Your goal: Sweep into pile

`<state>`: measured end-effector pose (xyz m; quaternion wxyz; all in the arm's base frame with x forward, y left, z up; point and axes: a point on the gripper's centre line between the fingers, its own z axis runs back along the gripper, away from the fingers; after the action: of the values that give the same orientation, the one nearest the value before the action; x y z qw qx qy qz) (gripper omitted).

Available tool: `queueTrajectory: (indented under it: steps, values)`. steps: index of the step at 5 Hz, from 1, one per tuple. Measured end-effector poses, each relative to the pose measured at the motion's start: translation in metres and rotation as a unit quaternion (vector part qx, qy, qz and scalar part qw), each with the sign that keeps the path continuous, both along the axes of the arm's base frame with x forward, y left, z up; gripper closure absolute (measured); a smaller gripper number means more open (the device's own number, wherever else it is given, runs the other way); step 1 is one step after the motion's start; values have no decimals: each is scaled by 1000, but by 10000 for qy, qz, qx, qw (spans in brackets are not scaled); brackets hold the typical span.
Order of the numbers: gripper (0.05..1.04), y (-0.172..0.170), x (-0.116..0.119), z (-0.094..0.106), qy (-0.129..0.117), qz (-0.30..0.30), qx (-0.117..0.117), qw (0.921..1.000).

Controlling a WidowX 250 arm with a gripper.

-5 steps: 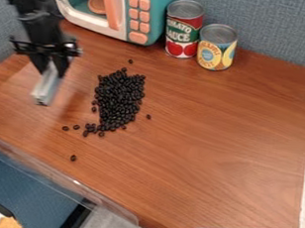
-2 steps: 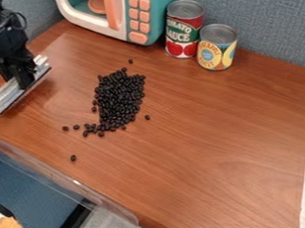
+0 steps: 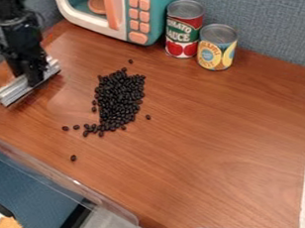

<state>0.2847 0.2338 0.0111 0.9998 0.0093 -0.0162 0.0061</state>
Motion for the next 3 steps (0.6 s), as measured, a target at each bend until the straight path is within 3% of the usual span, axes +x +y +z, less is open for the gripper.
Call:
queueTrajectory:
  steps: [2,3]
  values:
    - [99,0,3,7,150,-84,128,9998]
    - [75,-6,2,33,-33,-74,377,9993]
